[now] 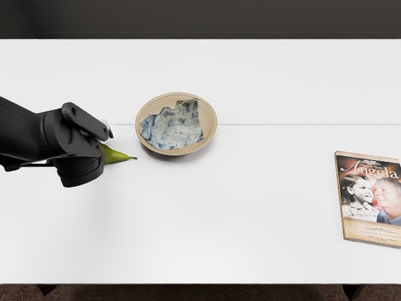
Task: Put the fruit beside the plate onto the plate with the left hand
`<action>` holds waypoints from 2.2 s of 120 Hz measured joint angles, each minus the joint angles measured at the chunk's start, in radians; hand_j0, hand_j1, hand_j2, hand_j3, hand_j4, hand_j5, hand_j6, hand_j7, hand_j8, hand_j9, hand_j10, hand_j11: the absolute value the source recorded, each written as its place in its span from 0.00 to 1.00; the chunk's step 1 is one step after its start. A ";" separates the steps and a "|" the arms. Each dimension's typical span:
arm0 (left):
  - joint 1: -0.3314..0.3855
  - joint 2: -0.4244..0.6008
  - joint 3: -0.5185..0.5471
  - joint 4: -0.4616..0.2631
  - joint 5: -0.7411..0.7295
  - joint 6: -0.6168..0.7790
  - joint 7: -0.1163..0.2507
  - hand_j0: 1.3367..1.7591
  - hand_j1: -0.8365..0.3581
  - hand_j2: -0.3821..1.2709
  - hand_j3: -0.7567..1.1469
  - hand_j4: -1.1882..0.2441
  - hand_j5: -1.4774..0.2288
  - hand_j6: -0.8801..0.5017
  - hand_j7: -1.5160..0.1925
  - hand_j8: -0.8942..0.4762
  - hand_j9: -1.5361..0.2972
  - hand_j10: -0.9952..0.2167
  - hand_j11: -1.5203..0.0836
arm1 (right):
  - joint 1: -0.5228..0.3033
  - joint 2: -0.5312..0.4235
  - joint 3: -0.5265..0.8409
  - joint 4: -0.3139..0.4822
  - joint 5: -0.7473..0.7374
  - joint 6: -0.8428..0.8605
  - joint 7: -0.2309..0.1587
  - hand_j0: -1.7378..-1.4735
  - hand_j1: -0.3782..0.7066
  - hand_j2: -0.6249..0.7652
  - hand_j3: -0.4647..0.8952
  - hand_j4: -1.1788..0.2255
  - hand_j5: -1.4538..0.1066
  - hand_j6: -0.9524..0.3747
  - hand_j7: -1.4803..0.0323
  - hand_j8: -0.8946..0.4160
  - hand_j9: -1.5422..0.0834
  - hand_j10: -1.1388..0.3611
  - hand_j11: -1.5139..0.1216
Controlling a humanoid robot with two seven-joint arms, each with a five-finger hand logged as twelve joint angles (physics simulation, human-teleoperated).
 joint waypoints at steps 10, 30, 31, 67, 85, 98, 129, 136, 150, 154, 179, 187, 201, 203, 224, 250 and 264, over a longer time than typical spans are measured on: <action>0.002 -0.001 0.001 0.000 0.000 0.000 0.000 0.76 0.64 0.27 0.40 0.59 0.60 0.38 0.62 0.40 0.59 0.53 0.66 | 0.000 0.000 0.000 0.000 0.000 0.000 0.000 0.30 0.03 0.45 0.34 0.84 0.93 0.72 0.98 0.68 0.95 0.76 0.93; 0.002 -0.003 -0.004 0.000 0.000 0.000 0.000 0.76 0.63 0.27 0.40 0.58 0.59 0.38 0.61 0.39 0.58 0.52 0.66 | 0.000 0.000 0.000 0.000 0.000 0.000 0.000 0.30 0.03 0.45 0.34 0.84 0.93 0.72 0.98 0.68 0.95 0.76 0.93; 0.002 -0.003 -0.004 0.000 0.000 0.000 0.000 0.76 0.63 0.27 0.40 0.58 0.59 0.38 0.61 0.39 0.58 0.52 0.66 | 0.000 0.000 0.000 0.000 0.000 0.000 0.000 0.30 0.03 0.45 0.34 0.84 0.93 0.72 0.98 0.68 0.95 0.76 0.93; -0.002 -0.006 -0.010 -0.004 0.002 0.016 0.005 0.76 0.61 0.28 0.40 0.56 0.58 0.36 0.60 0.38 0.57 0.51 0.64 | 0.000 0.000 0.000 0.000 0.000 0.000 0.000 0.30 0.03 0.45 0.34 0.84 0.93 0.72 0.98 0.68 0.95 0.76 0.93; 0.001 -0.006 -0.011 -0.006 0.002 0.036 0.008 0.76 0.61 0.28 0.40 0.56 0.57 0.36 0.60 0.37 0.57 0.50 0.64 | 0.000 0.000 0.000 0.000 0.000 0.000 0.000 0.30 0.03 0.45 0.34 0.84 0.93 0.72 0.98 0.68 0.95 0.76 0.93; 0.002 -0.006 -0.018 -0.007 0.003 0.040 0.010 0.76 0.61 0.28 0.40 0.56 0.57 0.36 0.59 0.37 0.56 0.50 0.64 | 0.000 0.000 0.000 0.000 0.000 0.000 0.000 0.30 0.03 0.45 0.34 0.84 0.93 0.72 0.98 0.68 0.95 0.76 0.93; 0.002 -0.006 -0.031 -0.022 0.003 0.075 0.011 0.76 0.60 0.28 0.40 0.56 0.57 0.36 0.59 0.37 0.56 0.50 0.63 | 0.000 0.000 0.000 0.000 0.000 0.000 0.000 0.30 0.03 0.45 0.34 0.84 0.93 0.72 0.98 0.68 0.95 0.76 0.93; 0.002 -0.006 -0.033 -0.026 0.003 0.080 0.011 0.76 0.60 0.28 0.40 0.56 0.57 0.36 0.59 0.37 0.56 0.50 0.63 | 0.000 0.000 0.000 0.000 0.000 0.000 0.000 0.30 0.03 0.45 0.34 0.84 0.93 0.72 0.98 0.68 0.95 0.76 0.93; 0.000 -0.006 -0.036 -0.033 0.003 0.085 0.011 0.76 0.60 0.28 0.40 0.56 0.57 0.36 0.59 0.37 0.56 0.50 0.63 | 0.000 0.000 0.000 0.000 0.000 0.000 0.000 0.30 0.03 0.45 0.34 0.84 0.93 0.72 0.98 0.68 0.95 0.76 0.93; 0.000 -0.006 -0.036 -0.035 0.003 0.086 0.011 0.76 0.60 0.28 0.40 0.56 0.57 0.36 0.59 0.37 0.56 0.50 0.63 | 0.000 0.000 0.000 0.000 0.000 0.000 0.000 0.30 0.03 0.45 0.34 0.84 0.93 0.72 0.98 0.68 0.95 0.76 0.93; 0.005 -0.006 -0.037 -0.039 0.005 0.087 0.010 0.76 0.60 0.28 0.40 0.56 0.57 0.36 0.59 0.37 0.56 0.50 0.63 | 0.000 0.000 0.000 0.000 0.000 0.000 0.000 0.30 0.03 0.45 0.34 0.84 0.93 0.72 0.98 0.68 0.95 0.76 0.93; 0.006 -0.006 -0.037 -0.039 0.005 0.087 0.009 0.76 0.60 0.28 0.40 0.56 0.57 0.36 0.59 0.37 0.56 0.50 0.63 | 0.000 0.000 0.000 0.000 0.000 0.000 0.000 0.30 0.03 0.45 0.34 0.84 0.93 0.72 0.98 0.68 0.95 0.76 0.93; 0.012 -0.006 -0.036 -0.038 0.005 0.087 0.008 0.76 0.60 0.28 0.40 0.56 0.57 0.35 0.59 0.37 0.56 0.50 0.63 | 0.000 0.000 0.000 0.000 0.000 0.000 0.000 0.30 0.03 0.45 0.34 0.84 0.93 0.72 0.98 0.68 0.95 0.76 0.93; 0.014 -0.006 -0.036 -0.038 0.005 0.087 0.007 0.76 0.60 0.28 0.40 0.55 0.57 0.35 0.59 0.36 0.56 0.50 0.63 | 0.000 0.000 0.000 0.000 0.000 0.000 0.000 0.30 0.03 0.45 0.34 0.84 0.93 0.72 0.98 0.68 0.95 0.76 0.93; 0.015 -0.006 -0.035 -0.038 0.006 0.087 0.006 0.76 0.57 0.28 0.40 0.54 0.55 0.33 0.57 0.35 0.54 0.48 0.61 | 0.000 0.000 0.000 0.000 0.000 0.000 0.000 0.30 0.03 0.45 0.34 0.84 0.93 0.72 0.98 0.68 0.95 0.76 0.93; 0.017 -0.006 -0.033 -0.038 0.009 0.087 0.006 0.76 0.56 0.28 0.40 0.53 0.54 0.32 0.56 0.34 0.53 0.47 0.60 | 0.000 0.000 0.000 0.000 0.000 0.000 0.000 0.30 0.03 0.45 0.34 0.84 0.93 0.72 0.98 0.68 0.95 0.76 0.93; 0.019 -0.006 -0.033 -0.038 0.010 0.087 0.006 0.76 0.56 0.28 0.40 0.53 0.53 0.32 0.56 0.34 0.53 0.46 0.60 | 0.000 0.000 0.000 0.000 0.000 0.000 0.000 0.30 0.03 0.45 0.34 0.84 0.93 0.72 0.98 0.68 0.95 0.76 0.93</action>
